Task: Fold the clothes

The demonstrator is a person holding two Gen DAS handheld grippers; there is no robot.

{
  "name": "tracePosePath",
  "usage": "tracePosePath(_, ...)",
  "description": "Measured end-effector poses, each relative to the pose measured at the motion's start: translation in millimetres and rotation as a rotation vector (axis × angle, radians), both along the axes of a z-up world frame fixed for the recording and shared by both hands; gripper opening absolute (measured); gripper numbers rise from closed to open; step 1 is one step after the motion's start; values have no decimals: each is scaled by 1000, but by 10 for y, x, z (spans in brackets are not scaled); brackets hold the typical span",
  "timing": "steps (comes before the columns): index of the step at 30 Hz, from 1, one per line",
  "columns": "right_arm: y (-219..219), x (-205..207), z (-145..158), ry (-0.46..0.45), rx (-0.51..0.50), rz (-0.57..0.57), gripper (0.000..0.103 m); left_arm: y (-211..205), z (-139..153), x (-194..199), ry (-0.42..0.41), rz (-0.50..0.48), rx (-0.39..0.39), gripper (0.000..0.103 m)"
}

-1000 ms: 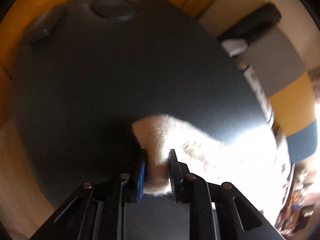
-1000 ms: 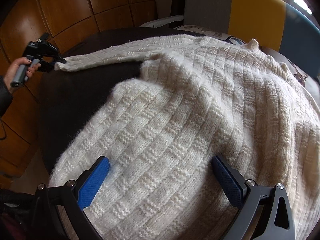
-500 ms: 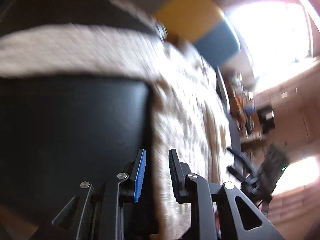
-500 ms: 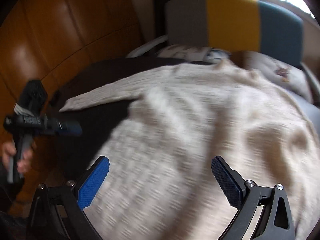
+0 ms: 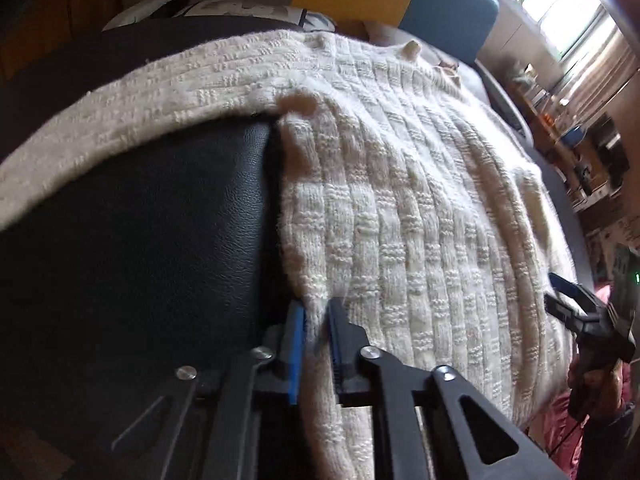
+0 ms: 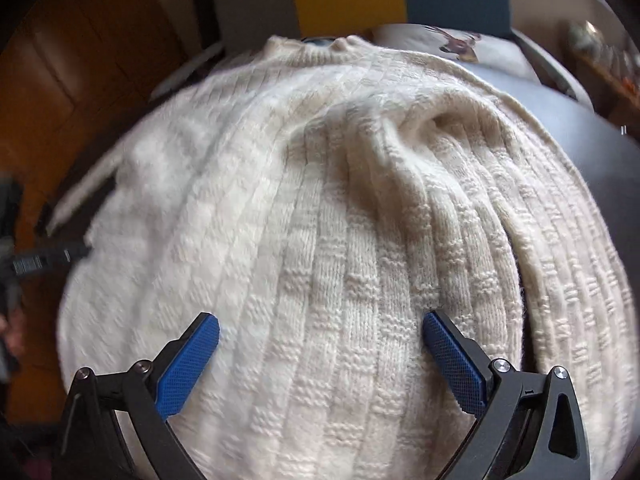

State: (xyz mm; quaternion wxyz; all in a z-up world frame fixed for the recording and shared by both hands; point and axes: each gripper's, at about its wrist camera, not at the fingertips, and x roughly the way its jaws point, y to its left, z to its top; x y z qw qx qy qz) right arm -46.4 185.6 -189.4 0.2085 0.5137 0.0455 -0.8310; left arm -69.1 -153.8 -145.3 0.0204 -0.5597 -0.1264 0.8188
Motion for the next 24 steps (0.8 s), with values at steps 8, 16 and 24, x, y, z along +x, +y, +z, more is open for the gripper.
tracePosePath(8, 112, 11, 133, 14, 22, 5, 103, -229, 197, -119, -34, -8, 71, 12)
tracePosePath(16, 124, -457, 847, 100, -197, -11, 103, -28, 1095, -595, 190, -163, 362, 23)
tracePosePath(24, -405, -1402, 742, 109, -227, 49, 103, 725, 1138, -1948, 153, -340, 411, 24)
